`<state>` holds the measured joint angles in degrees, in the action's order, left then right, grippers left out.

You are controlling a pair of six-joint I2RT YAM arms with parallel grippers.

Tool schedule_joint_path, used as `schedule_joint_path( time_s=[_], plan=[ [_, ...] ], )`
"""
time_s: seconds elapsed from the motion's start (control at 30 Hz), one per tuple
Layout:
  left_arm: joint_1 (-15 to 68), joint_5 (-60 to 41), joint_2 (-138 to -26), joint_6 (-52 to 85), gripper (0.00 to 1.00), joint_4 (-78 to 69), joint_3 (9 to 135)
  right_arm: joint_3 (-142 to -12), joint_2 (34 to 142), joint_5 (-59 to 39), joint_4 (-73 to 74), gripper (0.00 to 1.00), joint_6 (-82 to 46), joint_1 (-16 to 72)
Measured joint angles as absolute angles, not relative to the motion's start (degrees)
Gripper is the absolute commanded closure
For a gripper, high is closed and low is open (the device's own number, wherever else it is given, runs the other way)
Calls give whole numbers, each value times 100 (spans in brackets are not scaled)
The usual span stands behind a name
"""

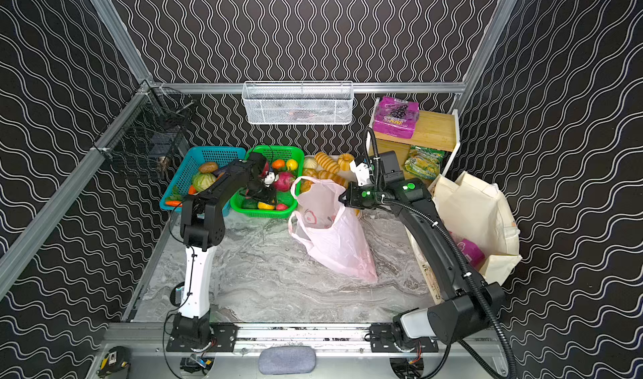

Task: Place the mixed food into the grocery bags and tie them
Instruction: 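Return the left gripper to the green basket and grasp a yellow pear, then carry the yellow pear into the pink bag held by the right gripper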

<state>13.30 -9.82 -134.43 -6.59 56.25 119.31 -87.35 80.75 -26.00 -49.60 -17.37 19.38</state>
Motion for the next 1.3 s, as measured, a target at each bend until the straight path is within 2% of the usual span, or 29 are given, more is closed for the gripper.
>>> schedule_joint_path(
  time_s=[0.4, 0.6, 0.77, 0.87, 0.97, 1.1, 1.3],
  plan=[
    [1337, -1319, -11839, -366, 58, 5172, 11531, -8667, 8025, -2469, -4930, 100, -1754, 1938],
    [1339, -1695, -10385, 43, 60, 4842, 10521, -8628, 8014, -2427, -4862, 100, -1861, 1935],
    [1358, -2703, -8635, 467, 60, 3994, 9345, -8582, 8016, -2462, -4762, 100, -1900, 1935],
    [1664, -3470, -7931, 751, 59, 3269, 8801, -8562, 8016, -2517, -4705, 100, -1940, 1935],
    [2453, -3916, -7813, 915, 59, 2792, 8628, -8562, 8023, -2604, -4637, 100, -1992, 1935],
    [3435, -3896, -8348, 893, 62, 2685, 8923, -8527, 8005, -2711, -4580, 100, -2014, 1935],
    [3933, -2873, -9098, 711, 59, 2801, 9111, -8506, 7961, -2908, -4475, 100, -2053, 1938]
  ],
)
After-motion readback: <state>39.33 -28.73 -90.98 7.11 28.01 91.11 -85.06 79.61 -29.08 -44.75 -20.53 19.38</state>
